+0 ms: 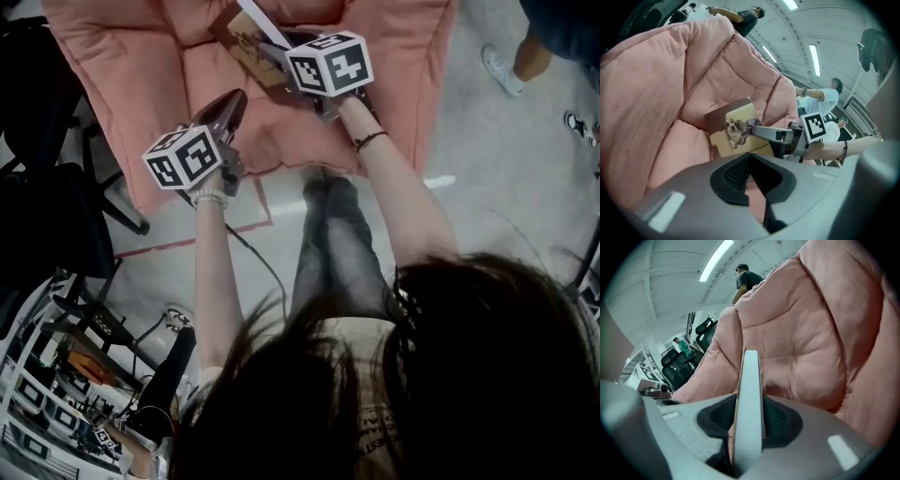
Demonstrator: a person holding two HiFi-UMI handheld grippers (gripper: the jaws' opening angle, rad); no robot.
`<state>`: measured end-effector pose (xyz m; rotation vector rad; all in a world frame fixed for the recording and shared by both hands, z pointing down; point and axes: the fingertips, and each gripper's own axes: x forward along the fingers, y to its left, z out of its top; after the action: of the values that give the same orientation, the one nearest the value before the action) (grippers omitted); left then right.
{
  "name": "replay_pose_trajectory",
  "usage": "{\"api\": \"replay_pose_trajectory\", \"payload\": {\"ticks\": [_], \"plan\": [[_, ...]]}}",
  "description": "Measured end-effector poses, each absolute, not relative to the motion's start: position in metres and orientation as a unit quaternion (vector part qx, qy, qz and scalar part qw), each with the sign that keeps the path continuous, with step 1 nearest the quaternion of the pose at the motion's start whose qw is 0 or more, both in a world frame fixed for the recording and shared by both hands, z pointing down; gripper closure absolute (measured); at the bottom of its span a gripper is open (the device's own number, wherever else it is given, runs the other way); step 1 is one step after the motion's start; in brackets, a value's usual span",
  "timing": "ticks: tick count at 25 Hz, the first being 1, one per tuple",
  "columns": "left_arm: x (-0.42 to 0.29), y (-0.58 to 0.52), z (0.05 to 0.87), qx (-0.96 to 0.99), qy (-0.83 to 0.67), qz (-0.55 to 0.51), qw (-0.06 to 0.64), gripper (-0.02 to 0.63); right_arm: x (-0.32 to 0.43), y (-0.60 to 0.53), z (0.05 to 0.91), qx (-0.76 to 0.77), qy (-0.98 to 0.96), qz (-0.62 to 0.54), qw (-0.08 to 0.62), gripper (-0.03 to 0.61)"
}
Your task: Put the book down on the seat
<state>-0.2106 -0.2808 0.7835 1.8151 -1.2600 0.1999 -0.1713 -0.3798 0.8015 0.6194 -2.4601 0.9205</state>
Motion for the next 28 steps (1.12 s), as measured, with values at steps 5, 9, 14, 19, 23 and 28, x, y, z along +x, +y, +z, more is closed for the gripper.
{"api": "replay_pose_trajectory", "payload": {"ticks": [5, 9, 14, 19, 23, 28], "plan": [[-0.209, -0.28, 0.78, 0.731, -0.508, 0.077, 0.45, 0.615, -0.171, -0.378, 0.8, 0.221, -0.889, 0.328, 0.232, 0.426], [-0.208, -0.278, 0.778, 0.731, -0.506, 0.076, 0.452, 0.615, -0.17, -0.378, 0.8, 0.218, -0.884, 0.327, 0.253, 0.425], [-0.21, -0.274, 0.778, 0.726, -0.508, 0.073, 0.457, 0.615, -0.173, -0.379, 0.804, 0.217, -0.877, 0.325, 0.281, 0.408], [-0.214, -0.271, 0.775, 0.723, -0.51, 0.073, 0.461, 0.615, -0.173, -0.38, 0.802, 0.22, -0.871, 0.325, 0.295, 0.403], [-0.214, -0.272, 0.774, 0.723, -0.51, 0.07, 0.46, 0.615, -0.173, -0.38, 0.805, 0.227, -0.867, 0.322, 0.306, 0.377], [-0.215, -0.272, 0.771, 0.725, -0.51, 0.067, 0.458, 0.615, -0.168, -0.381, 0.809, 0.255, -0.859, 0.301, 0.325, 0.328]]}}
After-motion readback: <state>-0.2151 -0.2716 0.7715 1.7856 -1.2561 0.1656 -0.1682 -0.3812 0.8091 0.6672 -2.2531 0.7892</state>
